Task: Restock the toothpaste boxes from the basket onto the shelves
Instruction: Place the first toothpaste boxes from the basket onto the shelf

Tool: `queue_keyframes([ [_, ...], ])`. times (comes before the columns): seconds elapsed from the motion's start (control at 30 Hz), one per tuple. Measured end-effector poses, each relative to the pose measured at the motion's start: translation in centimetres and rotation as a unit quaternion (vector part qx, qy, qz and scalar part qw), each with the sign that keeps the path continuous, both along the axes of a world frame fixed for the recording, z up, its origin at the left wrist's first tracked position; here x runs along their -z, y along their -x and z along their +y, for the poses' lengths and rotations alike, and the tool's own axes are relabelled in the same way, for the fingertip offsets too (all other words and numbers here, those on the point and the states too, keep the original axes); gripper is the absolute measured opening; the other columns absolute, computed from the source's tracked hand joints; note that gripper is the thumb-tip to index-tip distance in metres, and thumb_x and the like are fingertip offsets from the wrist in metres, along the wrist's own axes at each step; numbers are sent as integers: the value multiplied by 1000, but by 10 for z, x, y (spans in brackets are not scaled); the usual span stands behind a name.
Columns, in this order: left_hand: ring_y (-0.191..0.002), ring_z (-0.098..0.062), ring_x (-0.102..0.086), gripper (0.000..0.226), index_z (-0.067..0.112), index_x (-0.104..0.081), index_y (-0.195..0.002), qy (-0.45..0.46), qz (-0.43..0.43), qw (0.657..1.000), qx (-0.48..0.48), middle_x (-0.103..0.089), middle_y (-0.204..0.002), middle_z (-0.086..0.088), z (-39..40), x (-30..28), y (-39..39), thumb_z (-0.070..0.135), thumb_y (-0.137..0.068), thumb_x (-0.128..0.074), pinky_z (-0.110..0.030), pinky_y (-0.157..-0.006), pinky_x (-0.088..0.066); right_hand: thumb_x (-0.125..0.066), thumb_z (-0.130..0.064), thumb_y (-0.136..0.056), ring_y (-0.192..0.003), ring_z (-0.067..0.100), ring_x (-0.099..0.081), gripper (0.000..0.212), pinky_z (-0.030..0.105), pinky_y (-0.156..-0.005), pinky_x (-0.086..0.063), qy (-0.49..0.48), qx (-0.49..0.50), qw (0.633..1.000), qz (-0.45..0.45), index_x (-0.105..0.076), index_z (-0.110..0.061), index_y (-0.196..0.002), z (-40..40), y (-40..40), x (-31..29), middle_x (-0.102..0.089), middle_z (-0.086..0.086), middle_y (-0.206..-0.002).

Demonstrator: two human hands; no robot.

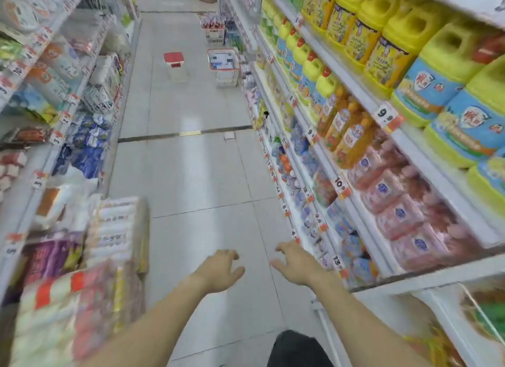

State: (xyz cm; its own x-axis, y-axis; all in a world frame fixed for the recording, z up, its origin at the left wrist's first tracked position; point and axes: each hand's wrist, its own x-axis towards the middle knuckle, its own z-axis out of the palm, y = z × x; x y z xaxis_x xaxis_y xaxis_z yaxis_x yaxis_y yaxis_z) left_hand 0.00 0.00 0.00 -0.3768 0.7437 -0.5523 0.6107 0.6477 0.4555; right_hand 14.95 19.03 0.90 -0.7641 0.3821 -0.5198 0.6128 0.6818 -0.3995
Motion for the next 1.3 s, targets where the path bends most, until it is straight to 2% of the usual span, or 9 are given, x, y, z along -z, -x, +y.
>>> queue_keyframes([
  [0.23, -134, -19, -44, 53, 15, -48, -140, 16, -18, 999, -29, -50, -144, -1, 60, 18, 103, 49, -101, -43, -34, -110, -36, -46, -50, -100, -128, 25, -48, 53, 40, -106, -40, 10, -14, 999, -29, -47, -17, -141, 53, 104, 18, -48, 6, -140],
  [0.5, -130, -20, -46, 53, 18, -47, -139, 72, -41, 993, -88, -50, -142, 0, 182, 20, 249, 52, -99, -41, -38, -109, -38, -44, -50, -100, -126, 25, -48, 51, 39, -103, -41, 37, -69, 995, -65, -46, -17, -141, 182, 270, 33, -48, 6, -140],
  [0.73, -129, -20, -49, 55, 19, -44, -143, 66, -55, 990, -110, -48, -146, 0, 292, 19, 387, 50, -99, -43, -36, -108, -39, -45, -49, -100, -128, 25, -49, 51, 36, -104, -41, 42, -93, 992, -76, -48, -16, -140, 284, 431, 30, -51, 5, -141],
  [0.87, -129, -21, -51, 54, 19, -40, -147, 53, -69, 988, -131, -46, -149, 1, 348, 37, 488, 44, -99, -42, -35, -108, -39, -46, -49, -98, -127, 24, -52, 54, 35, -104, -43, 59, -84, 990, -96, -50, -15, -140, 341, 532, 43, -54, 3, -143],
  [0.97, -134, -21, -46, 53, 19, -36, -150, 60, -64, 989, -116, -44, -150, 0, 389, 50, 575, 41, -102, -40, -36, -112, -34, -48, -46, -99, -133, 24, -49, 57, 35, -109, -39, 58, -67, 991, -104, -46, -12, -145, 385, 616, 47, -50, 5, -148],
  [1.13, -137, -21, -44, 55, 20, -33, -152, 62, -85, 989, -108, -41, -152, -2, 459, 38, 718, 45, -103, -38, -36, -114, -34, -47, -45, -101, -137, 22, -45, 57, 33, -112, -35, 56, -50, 993, -93, -41, -13, -148, 454, 751, 22, -45, 4, -152],
  [1.3, -137, -23, -43, 55, 29, -32, -152, 52, -80, 989, -114, -39, -154, 2, 537, 30, 854, 50, -102, -36, -41, -115, -34, -45, -48, -101, -136, 20, -45, 55, 32, -112, -35, 75, -29, 994, -68, -42, -19, -148, 521, 881, 14, -44, 1, -152],
])
